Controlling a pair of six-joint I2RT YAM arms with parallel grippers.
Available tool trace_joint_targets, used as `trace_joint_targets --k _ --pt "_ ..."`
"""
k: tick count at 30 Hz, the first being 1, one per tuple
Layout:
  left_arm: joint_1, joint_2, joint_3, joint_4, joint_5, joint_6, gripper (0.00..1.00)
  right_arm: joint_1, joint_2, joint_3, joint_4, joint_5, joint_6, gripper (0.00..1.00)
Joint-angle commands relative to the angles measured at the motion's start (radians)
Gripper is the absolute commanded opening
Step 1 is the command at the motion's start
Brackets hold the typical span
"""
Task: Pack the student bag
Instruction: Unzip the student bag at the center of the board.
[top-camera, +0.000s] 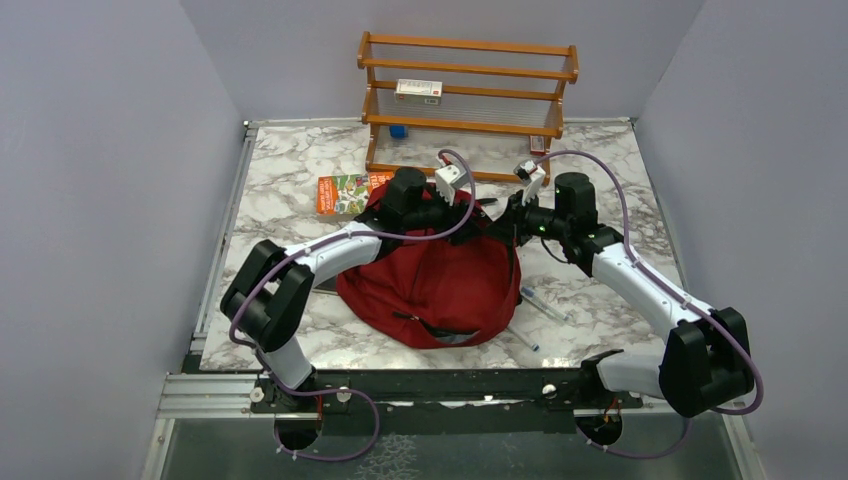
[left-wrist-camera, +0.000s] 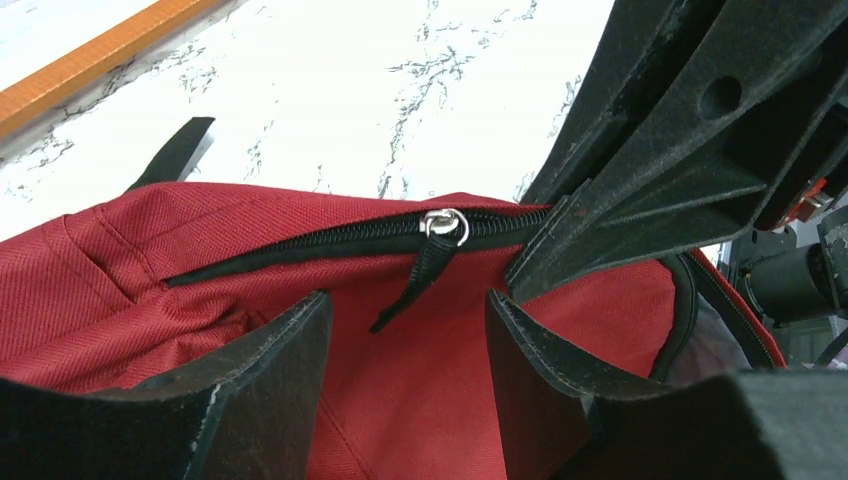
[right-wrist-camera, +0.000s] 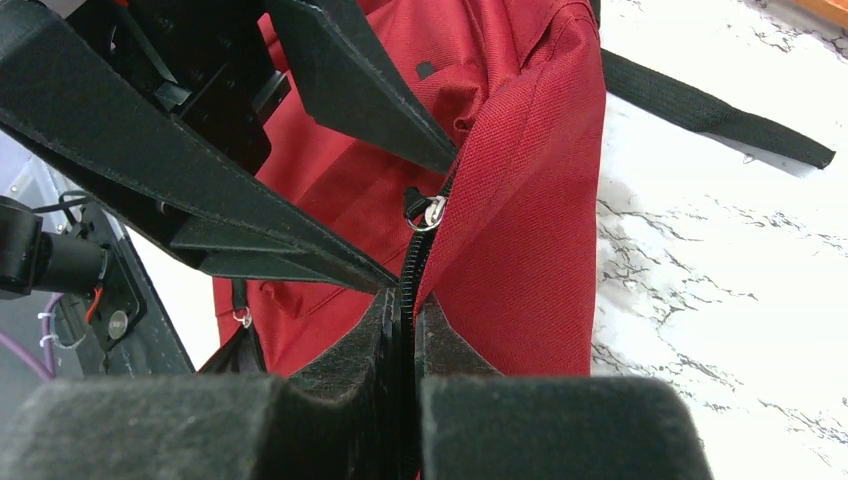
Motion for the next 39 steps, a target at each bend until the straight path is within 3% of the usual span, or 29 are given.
trace_joint_targets --k 1,7,17,22,39 --pt "-0.007 0.022 0.051 0.034 0.018 0.004 0.58 0.001 -0.033 0.009 0.051 -0.053 0.002 0.01" --pt "-0.008 0.025 0.070 0.033 0.004 0.002 0.49 0.001 -0.034 0.001 0.044 -0.048 -0.006 0.00" --pt "-0.008 0.042 0.104 -0.045 -0.032 0.012 0.22 0.000 -0.043 -0.009 0.039 -0.024 -0.017 0.01" --pt "-0.008 0.027 0.106 -0.075 -0.107 0.038 0.00 0.000 -0.062 -0.013 0.006 0.014 -0.025 0.00" --pt "0.066 0.032 0.236 -0.349 -0.426 0.110 0.00 0.001 -0.114 -0.024 -0.040 0.121 -0.056 0.01"
